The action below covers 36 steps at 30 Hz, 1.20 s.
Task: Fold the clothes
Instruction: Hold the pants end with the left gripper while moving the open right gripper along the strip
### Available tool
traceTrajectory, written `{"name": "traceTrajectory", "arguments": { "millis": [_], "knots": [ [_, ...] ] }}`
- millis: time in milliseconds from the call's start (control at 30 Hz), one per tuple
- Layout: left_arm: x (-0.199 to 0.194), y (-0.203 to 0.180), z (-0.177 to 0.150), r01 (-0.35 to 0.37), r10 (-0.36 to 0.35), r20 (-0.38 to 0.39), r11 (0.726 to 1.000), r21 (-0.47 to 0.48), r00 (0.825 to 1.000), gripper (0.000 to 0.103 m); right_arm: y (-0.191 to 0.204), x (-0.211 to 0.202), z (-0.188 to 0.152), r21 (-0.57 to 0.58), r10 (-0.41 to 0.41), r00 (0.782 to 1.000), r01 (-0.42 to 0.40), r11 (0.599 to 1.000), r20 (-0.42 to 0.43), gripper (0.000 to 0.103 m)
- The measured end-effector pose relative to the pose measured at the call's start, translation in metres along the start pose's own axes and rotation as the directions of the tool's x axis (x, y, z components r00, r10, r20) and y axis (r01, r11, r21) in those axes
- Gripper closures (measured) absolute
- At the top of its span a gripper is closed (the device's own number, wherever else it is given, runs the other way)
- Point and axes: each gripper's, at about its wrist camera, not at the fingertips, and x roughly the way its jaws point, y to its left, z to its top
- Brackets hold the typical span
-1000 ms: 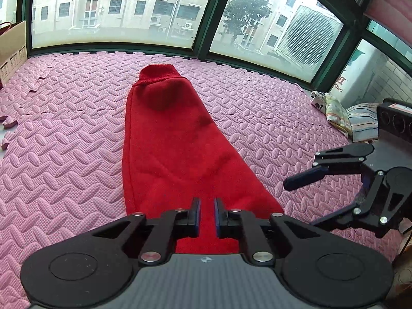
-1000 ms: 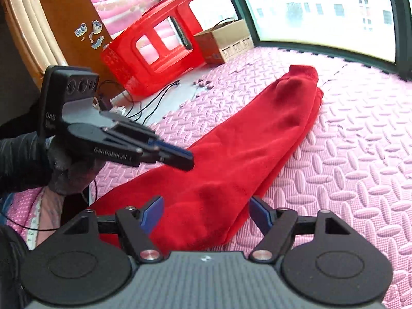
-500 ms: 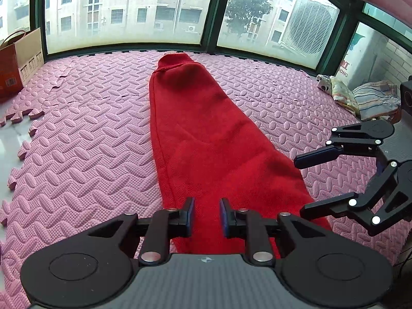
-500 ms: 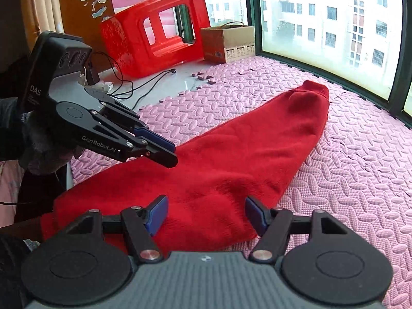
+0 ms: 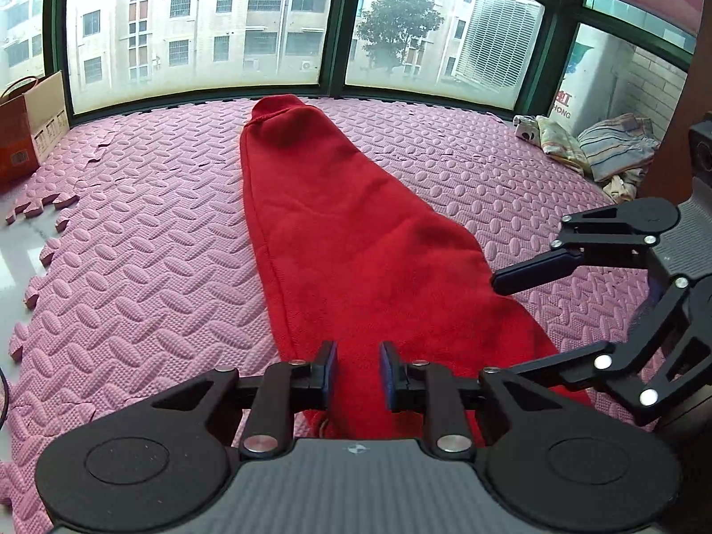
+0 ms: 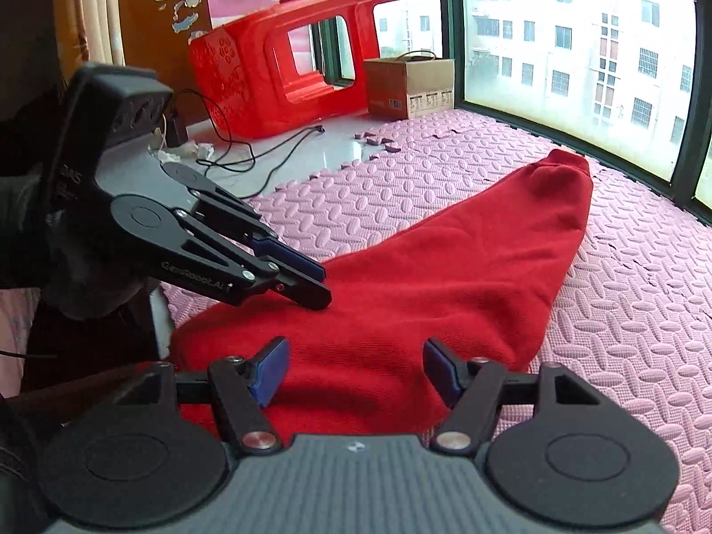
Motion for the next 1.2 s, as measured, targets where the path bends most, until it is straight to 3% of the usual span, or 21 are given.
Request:
{"name": "traceTrajectory", "arguments": {
  "millis": [133,233,433,533,667,833,1033,1200],
  "knots": [
    [-0.005,0.002,-0.004,-0.016,0.016,0.017,1.0,-0.004,1.0,0.08,0.013,0.004,-0.009,0.0,0.02,0.999,-0.02,1.0,-0.034,0.035],
    [-0.012,-0.002,-0.005,-0.033,0.033,0.031,0.999,-0.003,0.999,0.08,0.029,0.002,-0.015,-0.075,-0.001,0.999,-0.003,0.997,-0.052,0.035],
    [-0.032,-0.019,-0.004,0.026,-0.027,0.093,1.0,0.017,0.995,0.08,0.033,-0.014,-0.013,-0.047,0.008,1.0,-0.009,0.999,-0.017,0.035],
    [-0.025,-0.026,-0.01,0.022,-0.025,0.063,0.999,0.05,0.998,0.08,0.033,-0.003,-0.018,-0.027,0.021,0.998,-0.023,0.999,-0.06,0.035],
    [-0.016,-0.014,-0.021,0.0,0.0,0.016,1.0,0.021,1.0,0.08,0.029,-0.007,-0.017,-0.012,0.042,0.997,-0.043,0.999,-0.07,0.035],
    [-0.024,-0.013,-0.014,-0.003,0.002,0.042,1.0,0.016,0.999,0.08,0.01,-0.018,0.004,0.003,0.012,1.0,-0.012,1.0,-0.012,0.035],
    [-0.011,-0.013,0.001,0.0,-0.001,0.045,1.0,0.002,0.999,0.08,-0.025,0.009,0.023,0.046,-0.075,0.997,0.074,0.996,0.009,0.035],
    [0.006,0.0,-0.002,-0.016,0.015,-0.011,0.999,-0.038,1.0,0.082,-0.049,0.042,0.014,0.092,-0.099,0.993,0.104,0.99,-0.06,0.036]
  ]
}}
